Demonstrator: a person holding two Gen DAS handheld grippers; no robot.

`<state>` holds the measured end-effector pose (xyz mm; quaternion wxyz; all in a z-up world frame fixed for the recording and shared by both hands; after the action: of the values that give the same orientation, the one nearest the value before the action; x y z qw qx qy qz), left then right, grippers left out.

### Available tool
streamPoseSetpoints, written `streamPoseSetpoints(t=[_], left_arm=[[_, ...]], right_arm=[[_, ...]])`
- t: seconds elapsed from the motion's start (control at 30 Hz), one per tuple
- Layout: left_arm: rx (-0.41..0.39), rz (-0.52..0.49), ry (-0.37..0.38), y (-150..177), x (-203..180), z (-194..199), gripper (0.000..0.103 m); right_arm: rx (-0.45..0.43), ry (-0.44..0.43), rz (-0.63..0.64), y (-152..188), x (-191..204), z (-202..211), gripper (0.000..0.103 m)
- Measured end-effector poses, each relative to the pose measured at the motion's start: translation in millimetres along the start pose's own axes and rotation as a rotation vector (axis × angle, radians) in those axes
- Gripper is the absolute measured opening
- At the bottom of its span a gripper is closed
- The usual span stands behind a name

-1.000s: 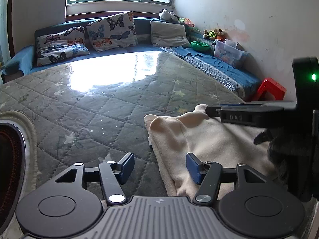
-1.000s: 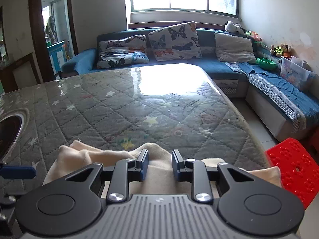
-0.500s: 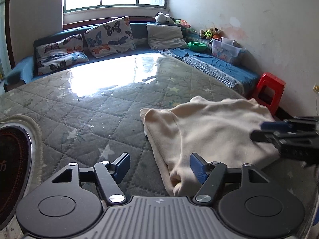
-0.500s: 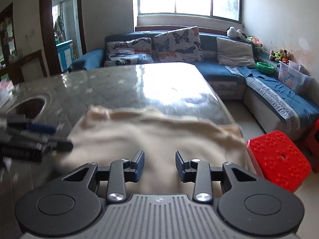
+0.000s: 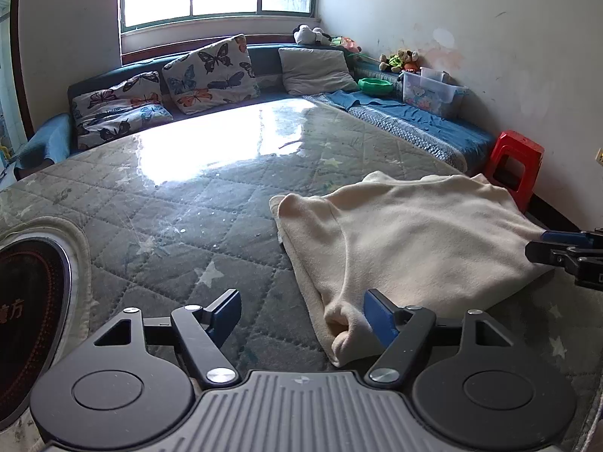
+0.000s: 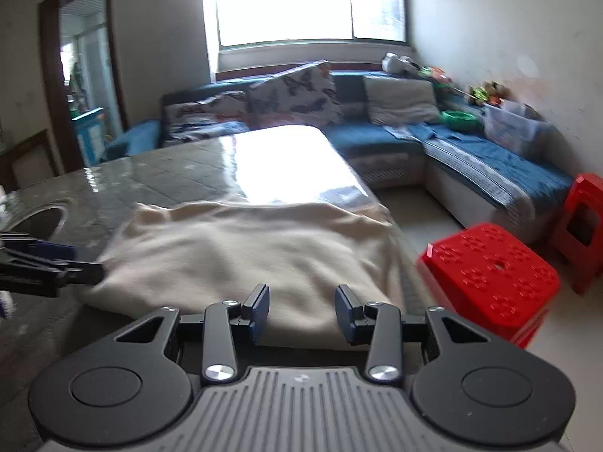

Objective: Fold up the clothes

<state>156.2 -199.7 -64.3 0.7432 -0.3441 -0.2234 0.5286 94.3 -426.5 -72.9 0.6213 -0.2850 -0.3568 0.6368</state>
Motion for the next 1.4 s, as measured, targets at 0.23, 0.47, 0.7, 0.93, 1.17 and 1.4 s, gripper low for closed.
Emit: streamPoseSetpoints(t=[0.23,0.47,0.7,0.93,1.17,1.4], left_arm=[[0.001,0.013,-0.001,2,1,5,0.078],[-0.001,0.015,-0.014,9,2,18,0.086],[-0.011,0.042,-0.018,18,6,34,0.096],[-0.027,0.043,-0.03,31,9,50,0.103],[-0.035,0.069,-0.049,43,18,63,0.103],[-0.04,0.101,-0.073,55,27,74,0.103]], right_arm=[[-0.01,-0.006,-0.054,3,-6,3,0.043],[0.002,0.014,-0.028,8,1,-1,0.054],[-0.041,0.032,-0.008,4,14,14,0.08],[-0.051,0.045,-0.027,12,24,24,0.099],[-0.058,0.089,-0.016,17,35,32,0.103],[-0.045,0.127,-0.015,22,41,31,0.103]])
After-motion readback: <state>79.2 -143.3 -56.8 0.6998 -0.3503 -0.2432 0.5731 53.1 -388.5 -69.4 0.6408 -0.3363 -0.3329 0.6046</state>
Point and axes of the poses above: each gripper's, at about its wrist camera, not at the fingertips, and z roughly against the way its jaws point, x to its left, y to its underside, the point moved 7 cm from there along -z, roughly the way its jaws point, and after that the axes turned 1 degree about -y, right-handed, at the moved point
